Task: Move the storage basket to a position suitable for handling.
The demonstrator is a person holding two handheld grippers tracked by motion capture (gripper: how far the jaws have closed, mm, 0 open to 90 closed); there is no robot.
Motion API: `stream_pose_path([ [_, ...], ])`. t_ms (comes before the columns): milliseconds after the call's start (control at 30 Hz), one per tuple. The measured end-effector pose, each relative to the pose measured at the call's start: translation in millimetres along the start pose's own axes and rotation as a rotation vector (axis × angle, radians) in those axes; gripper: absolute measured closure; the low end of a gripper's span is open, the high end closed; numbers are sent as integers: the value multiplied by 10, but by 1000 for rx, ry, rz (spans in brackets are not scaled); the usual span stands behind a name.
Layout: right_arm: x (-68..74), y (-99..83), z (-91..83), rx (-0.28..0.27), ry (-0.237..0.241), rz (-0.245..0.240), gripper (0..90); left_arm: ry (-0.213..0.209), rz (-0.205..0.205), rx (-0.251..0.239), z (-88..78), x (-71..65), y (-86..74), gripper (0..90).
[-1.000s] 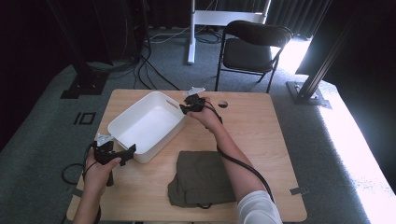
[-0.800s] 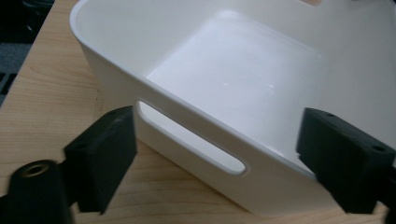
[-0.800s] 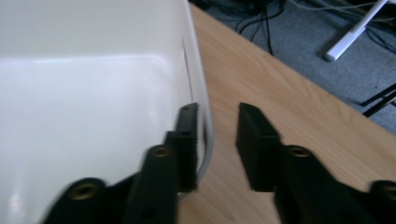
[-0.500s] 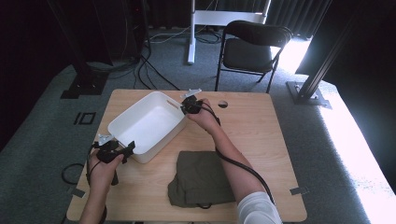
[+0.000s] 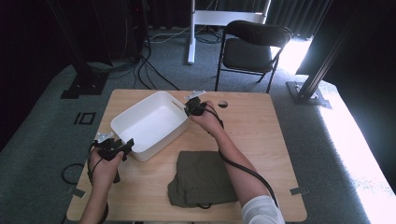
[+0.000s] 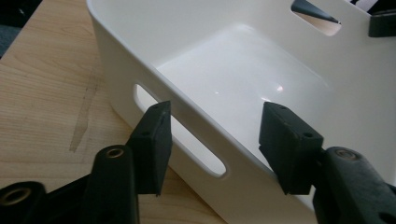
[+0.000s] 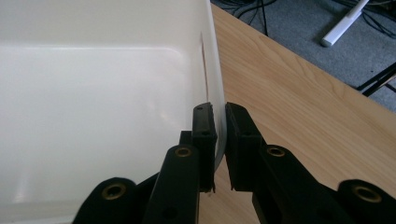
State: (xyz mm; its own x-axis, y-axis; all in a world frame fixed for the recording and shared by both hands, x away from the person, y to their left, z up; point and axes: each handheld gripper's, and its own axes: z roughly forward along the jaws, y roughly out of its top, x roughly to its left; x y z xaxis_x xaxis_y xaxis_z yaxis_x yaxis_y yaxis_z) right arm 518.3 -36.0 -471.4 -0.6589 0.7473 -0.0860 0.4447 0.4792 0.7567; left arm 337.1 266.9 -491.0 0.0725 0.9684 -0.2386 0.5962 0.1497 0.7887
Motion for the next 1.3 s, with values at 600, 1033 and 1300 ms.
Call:
stream_pose_path([
  [600, -52, -183, -266, 0, -30, 34, 850, 72, 72, 30, 112, -147, 149, 635],
  [1033, -86, -352, -446, -12, -44, 94, 842, 84, 86, 24, 269, -215, 231, 690],
  [1300, -140, -477, -569, -19, -68, 127, 834, 70, 132, 25, 397, -315, 285, 708],
])
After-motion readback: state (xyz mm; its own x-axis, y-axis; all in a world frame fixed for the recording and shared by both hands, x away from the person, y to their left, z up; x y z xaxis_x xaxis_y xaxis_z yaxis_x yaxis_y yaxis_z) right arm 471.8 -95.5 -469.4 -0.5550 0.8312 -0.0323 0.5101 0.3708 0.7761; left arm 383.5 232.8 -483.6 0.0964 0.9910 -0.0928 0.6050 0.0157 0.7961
